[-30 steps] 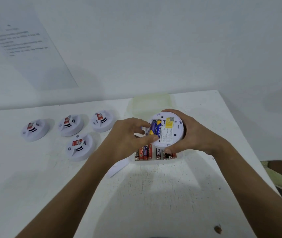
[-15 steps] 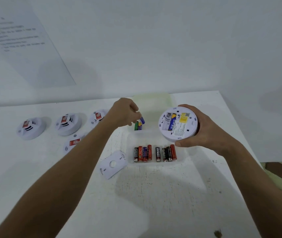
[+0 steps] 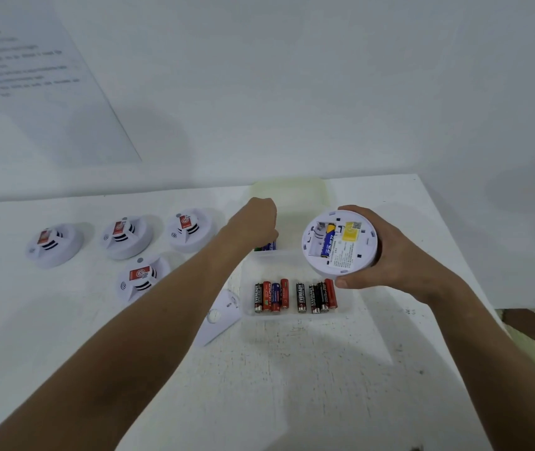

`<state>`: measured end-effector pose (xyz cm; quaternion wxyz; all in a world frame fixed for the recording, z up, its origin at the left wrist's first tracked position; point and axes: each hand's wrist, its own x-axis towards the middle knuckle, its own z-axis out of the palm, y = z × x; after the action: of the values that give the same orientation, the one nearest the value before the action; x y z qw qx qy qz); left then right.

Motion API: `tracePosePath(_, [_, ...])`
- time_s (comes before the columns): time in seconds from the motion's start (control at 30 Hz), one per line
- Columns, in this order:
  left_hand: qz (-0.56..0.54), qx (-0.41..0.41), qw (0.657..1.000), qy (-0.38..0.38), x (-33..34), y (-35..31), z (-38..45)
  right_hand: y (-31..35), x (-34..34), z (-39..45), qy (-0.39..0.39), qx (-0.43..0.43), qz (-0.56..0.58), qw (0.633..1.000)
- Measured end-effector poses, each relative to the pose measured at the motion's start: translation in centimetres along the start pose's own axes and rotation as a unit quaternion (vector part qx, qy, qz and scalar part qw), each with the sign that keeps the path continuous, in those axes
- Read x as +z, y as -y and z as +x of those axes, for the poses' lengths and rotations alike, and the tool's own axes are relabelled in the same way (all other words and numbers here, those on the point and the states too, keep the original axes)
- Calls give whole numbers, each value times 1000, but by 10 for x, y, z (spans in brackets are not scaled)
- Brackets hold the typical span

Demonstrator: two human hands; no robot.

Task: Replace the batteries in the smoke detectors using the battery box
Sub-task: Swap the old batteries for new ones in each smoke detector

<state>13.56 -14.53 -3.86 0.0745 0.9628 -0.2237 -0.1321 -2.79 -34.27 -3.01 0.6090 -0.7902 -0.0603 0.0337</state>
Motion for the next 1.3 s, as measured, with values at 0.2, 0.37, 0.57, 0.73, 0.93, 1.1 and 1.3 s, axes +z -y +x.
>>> tracePosePath(0.2, [-121, 44, 986, -107, -23, -8, -32, 2, -1, -1, 14, -5, -2, 1000])
tracePosePath(0.37, [-238, 177, 955, -30, -51, -35, -95, 6, 0, 1, 44, -21, 6, 999])
tracePosePath(0.57, [-243, 160, 957, 3, -47, -29, -103, 11, 6, 4, 60, -26, 13, 998])
tracePosePath(0.73, [-242, 163, 956, 21, -48, -26, -109, 15, 14, 4, 57, -35, 3, 998])
tracePosePath(0.93, [-214, 150, 965, 19, -47, -27, -112, 17, 19, 8, 51, -42, -16, 998])
tracePosePath(1.1, [-204, 152, 967, 30, -46, -30, -109, 17, 18, 9, 57, -41, -18, 997])
tracePosePath(1.3, [-196, 149, 969, 25, -41, -30, -103, 14, 21, 10, 51, -36, -21, 998])
